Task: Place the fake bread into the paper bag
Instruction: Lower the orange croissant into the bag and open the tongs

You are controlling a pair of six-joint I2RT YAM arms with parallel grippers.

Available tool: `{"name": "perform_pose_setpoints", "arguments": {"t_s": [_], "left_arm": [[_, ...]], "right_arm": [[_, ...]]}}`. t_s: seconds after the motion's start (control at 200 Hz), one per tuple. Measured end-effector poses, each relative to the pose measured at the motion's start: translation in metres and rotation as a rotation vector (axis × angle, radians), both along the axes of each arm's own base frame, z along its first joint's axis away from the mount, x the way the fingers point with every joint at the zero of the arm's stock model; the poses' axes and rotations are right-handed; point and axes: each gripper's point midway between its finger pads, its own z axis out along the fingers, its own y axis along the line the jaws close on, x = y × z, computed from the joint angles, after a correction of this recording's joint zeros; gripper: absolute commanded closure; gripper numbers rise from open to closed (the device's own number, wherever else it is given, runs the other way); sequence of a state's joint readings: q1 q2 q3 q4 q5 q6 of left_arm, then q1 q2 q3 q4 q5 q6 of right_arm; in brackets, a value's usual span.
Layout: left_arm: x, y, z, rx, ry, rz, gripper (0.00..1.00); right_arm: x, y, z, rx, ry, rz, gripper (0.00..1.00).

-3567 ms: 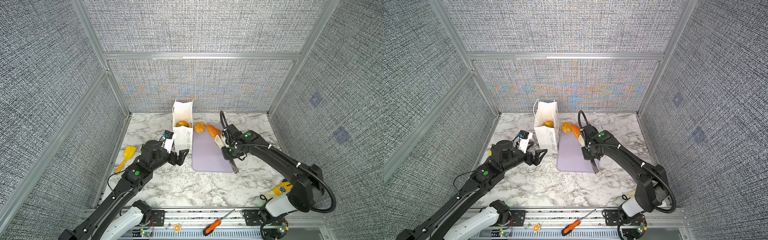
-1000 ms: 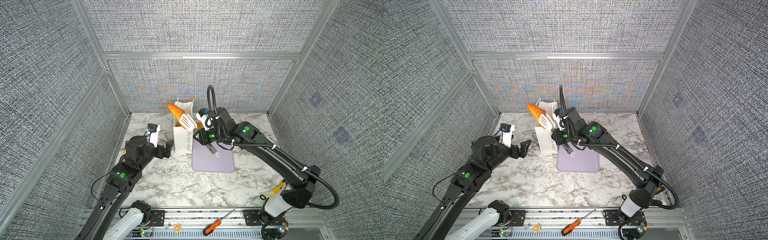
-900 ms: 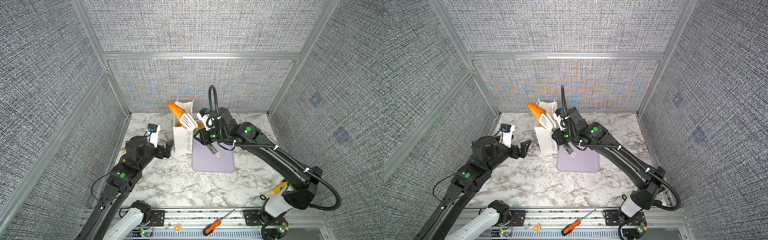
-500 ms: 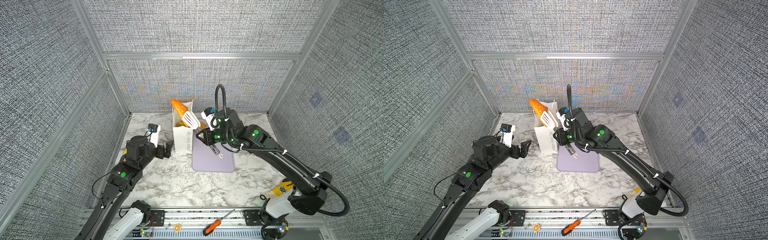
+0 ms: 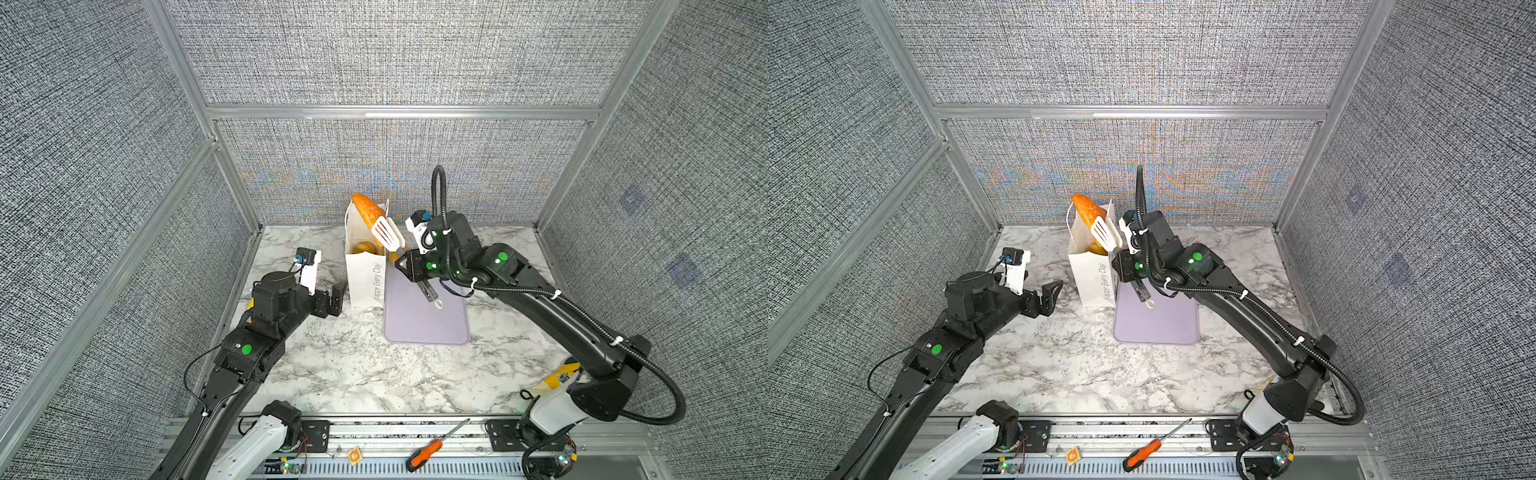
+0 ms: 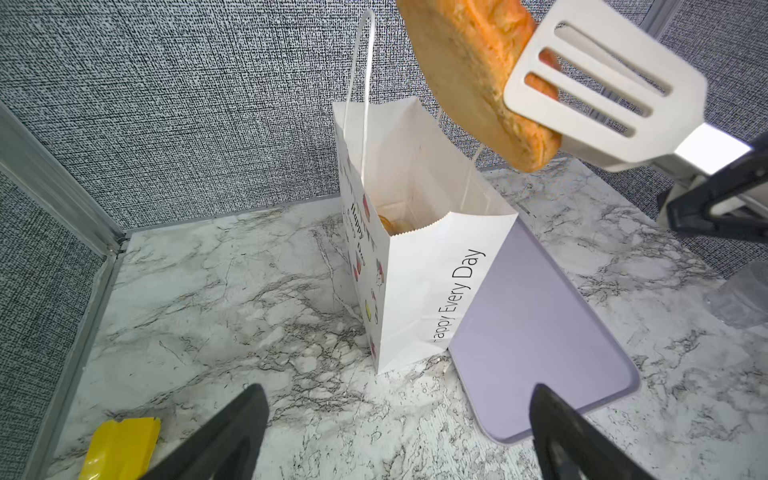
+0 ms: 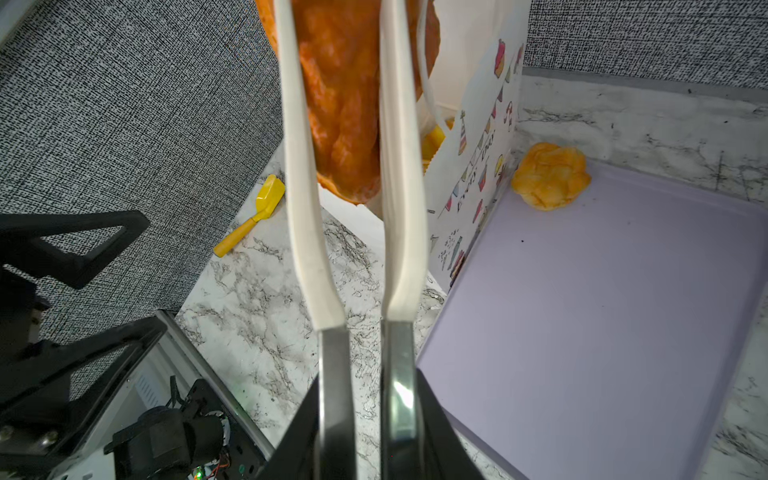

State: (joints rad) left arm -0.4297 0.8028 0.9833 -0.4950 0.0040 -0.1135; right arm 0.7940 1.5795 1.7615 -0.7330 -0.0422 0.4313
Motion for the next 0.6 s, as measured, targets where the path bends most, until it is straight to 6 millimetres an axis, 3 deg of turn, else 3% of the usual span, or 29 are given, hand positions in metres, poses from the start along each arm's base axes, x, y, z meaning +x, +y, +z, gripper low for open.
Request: {"name": "perform_pose_setpoints", "arguments": {"t_s": [0.595], "left_arm": [[0.0, 0.0, -0.003, 0.004, 0.007, 0.0, 0.01]], "right_arm": [[0.022, 0.009, -0.014, -0.032, 0.044, -0.031, 0.66]]}}
